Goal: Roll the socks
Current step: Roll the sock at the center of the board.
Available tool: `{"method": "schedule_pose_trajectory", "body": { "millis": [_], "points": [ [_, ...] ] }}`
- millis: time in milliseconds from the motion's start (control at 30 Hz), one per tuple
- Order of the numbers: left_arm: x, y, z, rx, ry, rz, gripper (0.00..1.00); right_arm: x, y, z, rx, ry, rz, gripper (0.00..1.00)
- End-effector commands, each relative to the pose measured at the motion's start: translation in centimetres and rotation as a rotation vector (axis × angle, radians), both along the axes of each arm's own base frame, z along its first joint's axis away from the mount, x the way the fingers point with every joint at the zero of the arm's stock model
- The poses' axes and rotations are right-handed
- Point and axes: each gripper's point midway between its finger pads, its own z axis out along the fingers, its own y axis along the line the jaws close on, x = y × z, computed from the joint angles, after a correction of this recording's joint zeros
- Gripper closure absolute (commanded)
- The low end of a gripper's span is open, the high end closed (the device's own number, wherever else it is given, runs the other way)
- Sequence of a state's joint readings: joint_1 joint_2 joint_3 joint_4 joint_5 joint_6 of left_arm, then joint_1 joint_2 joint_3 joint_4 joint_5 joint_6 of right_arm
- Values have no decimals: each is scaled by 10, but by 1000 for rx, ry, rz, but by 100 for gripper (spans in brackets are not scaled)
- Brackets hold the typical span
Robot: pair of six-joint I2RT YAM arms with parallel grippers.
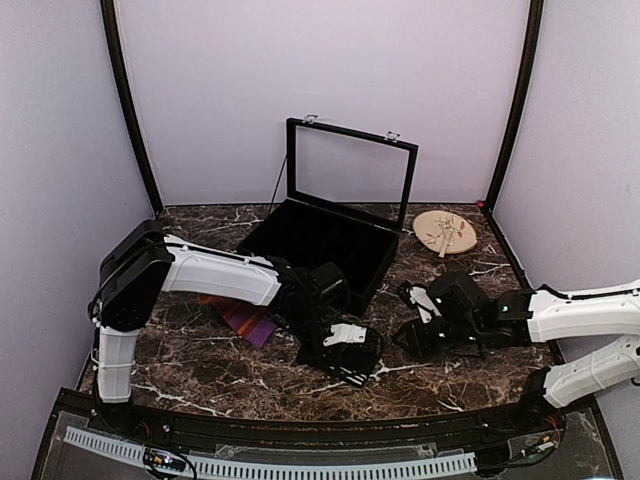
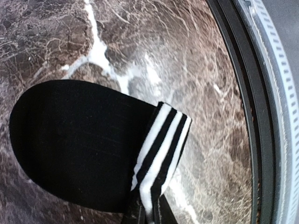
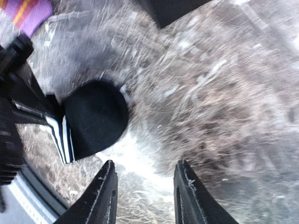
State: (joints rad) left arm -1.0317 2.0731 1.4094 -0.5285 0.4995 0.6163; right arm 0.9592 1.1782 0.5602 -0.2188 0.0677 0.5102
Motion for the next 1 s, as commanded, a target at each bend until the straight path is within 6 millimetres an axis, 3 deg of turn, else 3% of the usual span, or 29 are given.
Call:
{"method": "schedule_pose_trajectory", "body": {
  "millis": [0,467,733,967],
  "points": [
    [-21,13,-8,139,182,14,95,4,-13,10,-49,-113,-58,61],
    [-27,16,-14,219,420,77,95,-34,-2,29,-151,-343,-8,64],
    [-28,12,-14,223,492,88,95,-66,34,22,-279,-416,168,66],
    [-26,13,-17,234,521,97,95,-84,66,12,-338,-445,315,60]
  ]
}}
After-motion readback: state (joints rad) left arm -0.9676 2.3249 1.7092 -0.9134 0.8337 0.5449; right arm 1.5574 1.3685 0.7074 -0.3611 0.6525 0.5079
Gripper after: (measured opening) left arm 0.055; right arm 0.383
